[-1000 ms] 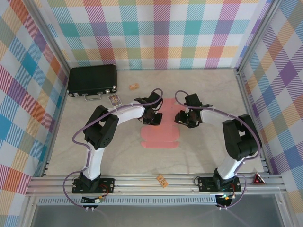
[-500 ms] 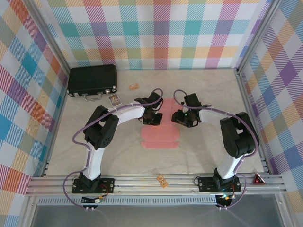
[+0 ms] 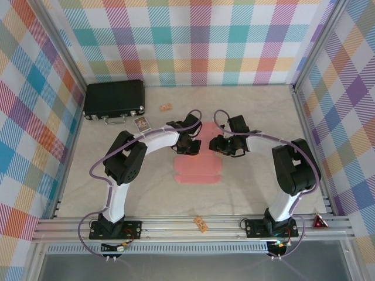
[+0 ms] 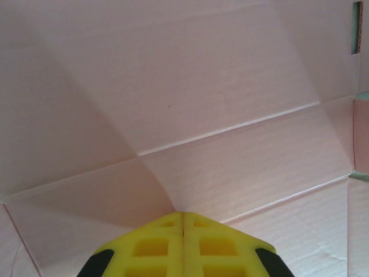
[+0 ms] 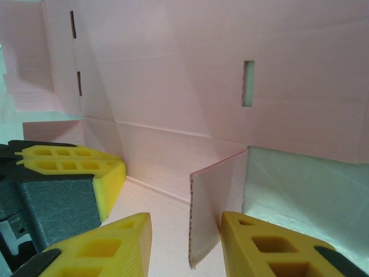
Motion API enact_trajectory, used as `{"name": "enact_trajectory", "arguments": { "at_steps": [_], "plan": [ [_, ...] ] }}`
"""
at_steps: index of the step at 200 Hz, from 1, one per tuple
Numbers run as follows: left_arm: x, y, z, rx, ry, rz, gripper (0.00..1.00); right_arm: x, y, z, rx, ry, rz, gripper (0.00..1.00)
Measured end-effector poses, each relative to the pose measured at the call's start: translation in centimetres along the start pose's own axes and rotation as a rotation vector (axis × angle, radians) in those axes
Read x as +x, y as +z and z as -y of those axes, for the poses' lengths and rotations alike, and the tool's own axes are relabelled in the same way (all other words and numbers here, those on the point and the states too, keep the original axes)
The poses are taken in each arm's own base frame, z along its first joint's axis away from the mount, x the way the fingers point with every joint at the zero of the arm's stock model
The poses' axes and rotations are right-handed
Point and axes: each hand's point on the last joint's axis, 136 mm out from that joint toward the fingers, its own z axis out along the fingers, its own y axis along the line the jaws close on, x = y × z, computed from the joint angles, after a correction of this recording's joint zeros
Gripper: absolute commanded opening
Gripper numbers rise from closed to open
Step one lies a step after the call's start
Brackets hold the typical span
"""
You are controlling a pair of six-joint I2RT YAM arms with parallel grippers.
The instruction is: Fold the paper box
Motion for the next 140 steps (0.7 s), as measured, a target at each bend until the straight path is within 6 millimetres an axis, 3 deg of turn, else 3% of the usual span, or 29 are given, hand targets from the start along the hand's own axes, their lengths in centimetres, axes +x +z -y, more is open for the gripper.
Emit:
{"name": "enact_trajectory", "arguments": {
  "at_steps": [61,140],
  "plan": [
    [-0.1,0.0,-0.1,-0.006,0.0,0.003,0.0,0.2,1.4,-0.2,-0.023,-0.001,-0.037,0.32],
    [-0.2,-0.2,-0.2,-0.019,0.028,0.003,0.0,-0.5,0.2,-0.3,0.014,-0.011,0.004,0.35]
  ]
}}
